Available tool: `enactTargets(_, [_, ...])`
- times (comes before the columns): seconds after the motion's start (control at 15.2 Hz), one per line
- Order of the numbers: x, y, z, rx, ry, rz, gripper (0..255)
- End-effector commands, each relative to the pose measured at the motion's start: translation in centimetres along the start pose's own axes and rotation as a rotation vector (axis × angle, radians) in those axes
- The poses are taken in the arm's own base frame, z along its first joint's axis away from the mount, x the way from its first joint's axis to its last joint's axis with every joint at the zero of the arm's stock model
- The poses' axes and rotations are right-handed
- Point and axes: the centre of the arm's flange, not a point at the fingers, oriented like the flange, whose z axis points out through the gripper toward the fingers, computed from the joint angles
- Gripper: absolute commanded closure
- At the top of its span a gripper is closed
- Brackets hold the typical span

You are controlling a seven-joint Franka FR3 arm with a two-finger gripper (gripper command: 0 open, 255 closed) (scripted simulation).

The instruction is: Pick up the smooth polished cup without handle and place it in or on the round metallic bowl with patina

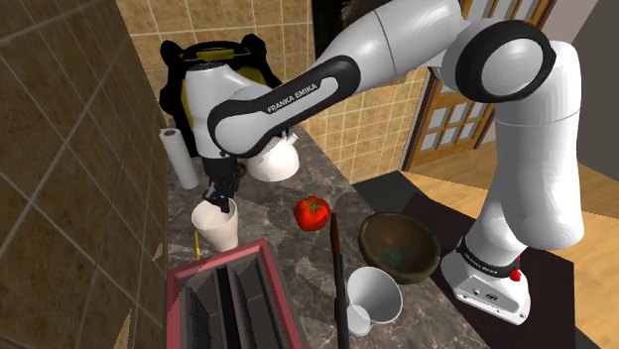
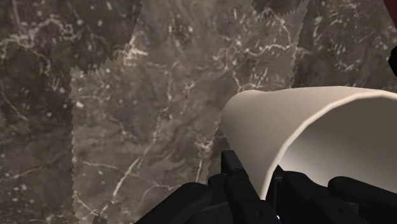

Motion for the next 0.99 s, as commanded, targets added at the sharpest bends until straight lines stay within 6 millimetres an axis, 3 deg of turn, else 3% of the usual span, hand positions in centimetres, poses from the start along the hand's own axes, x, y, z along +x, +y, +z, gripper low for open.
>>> enactTargets(0.0, [0.1, -0.1, -1.0, 0.000, 0.000, 0.000, 255])
enactTargets(0.92, [0.5, -0.9, -8.3, 0.000, 0.000, 0.000, 255])
